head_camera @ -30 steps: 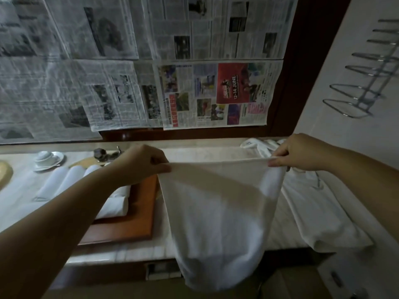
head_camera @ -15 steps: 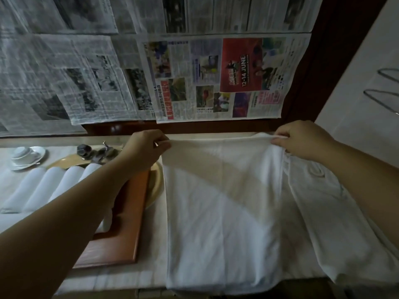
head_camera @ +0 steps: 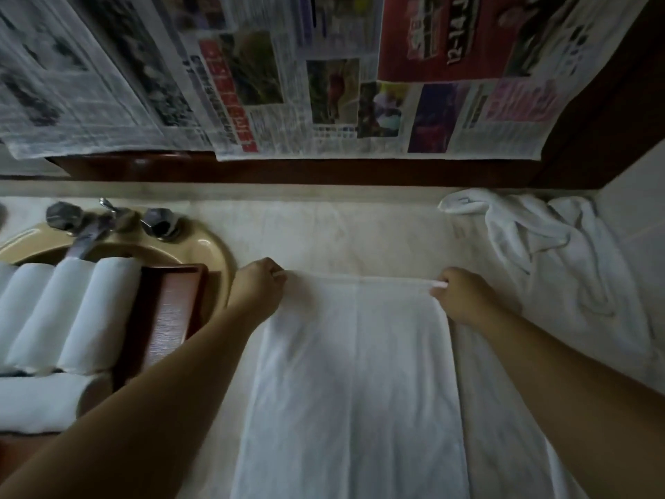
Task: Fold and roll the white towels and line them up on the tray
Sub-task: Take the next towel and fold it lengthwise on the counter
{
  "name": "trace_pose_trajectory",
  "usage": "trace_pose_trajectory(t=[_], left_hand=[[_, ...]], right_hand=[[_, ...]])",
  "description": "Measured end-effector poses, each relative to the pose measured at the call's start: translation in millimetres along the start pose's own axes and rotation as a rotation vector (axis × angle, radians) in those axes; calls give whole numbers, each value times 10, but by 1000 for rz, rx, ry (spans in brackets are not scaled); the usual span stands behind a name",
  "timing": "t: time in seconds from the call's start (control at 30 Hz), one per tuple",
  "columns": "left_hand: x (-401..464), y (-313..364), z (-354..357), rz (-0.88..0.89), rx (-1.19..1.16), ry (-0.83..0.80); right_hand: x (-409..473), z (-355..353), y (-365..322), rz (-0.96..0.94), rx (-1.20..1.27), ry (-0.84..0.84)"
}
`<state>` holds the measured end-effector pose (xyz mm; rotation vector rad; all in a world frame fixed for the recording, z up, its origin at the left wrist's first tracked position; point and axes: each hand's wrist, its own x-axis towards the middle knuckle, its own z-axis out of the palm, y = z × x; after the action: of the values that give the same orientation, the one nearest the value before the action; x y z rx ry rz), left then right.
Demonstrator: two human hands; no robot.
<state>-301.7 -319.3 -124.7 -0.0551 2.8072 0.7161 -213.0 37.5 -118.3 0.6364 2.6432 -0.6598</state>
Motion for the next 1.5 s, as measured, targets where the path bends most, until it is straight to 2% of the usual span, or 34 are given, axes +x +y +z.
trace_pose_trajectory(t=[0.13, 0.4, 0.53, 0.6, 0.63, 0.7, 0.77, 0.83, 0.87, 0.93, 1.0, 1.13, 1.27, 1.4, 1.5], left_hand=[[405, 136, 73, -84, -27, 78], [1215, 319, 43, -246, -139, 154], [947, 510, 177, -333, -120, 372], [533, 733, 351, -255, -205, 436], [275, 859, 470, -195, -245, 384], [-305, 1117, 737, -89, -260, 148], [-871, 1395, 986, 26, -184, -71], [-1348, 1685, 1201, 180, -46, -196], [-1533, 1820, 1269, 223, 20, -265], [-1739, 1964, 1391, 190, 97, -386], [-1764, 1967, 1461, 103, 87, -405], [-1681, 1867, 1443, 73, 4, -343], [-1672, 1763, 1246, -39, -258, -371], [-1768, 1529, 1008, -127, -484, -385], [-1842, 1251, 734, -193, -631, -338]], right_hand=[[464, -41, -96, -21, 7, 65], [1343, -231, -338, 98, 73, 88], [1356, -271, -271, 57, 48, 68], [1292, -265, -246, 13, 81, 57], [1248, -260, -245, -5, 100, 52], [1169, -228, -237, -13, 125, 53], [1080, -178, -224, 14, 141, 72], [999, -139, -209, 66, 172, 79], [967, -131, -203, 79, 176, 82], [909, -152, -224, 69, 177, 94], [859, -215, -275, 55, 233, 127], [752, -325, -427, 17, 346, 199], [685, -297, -466, 19, 448, 211], [510, -306, -712, 8, 448, 277], [422, -274, -1041, -48, 471, 307]])
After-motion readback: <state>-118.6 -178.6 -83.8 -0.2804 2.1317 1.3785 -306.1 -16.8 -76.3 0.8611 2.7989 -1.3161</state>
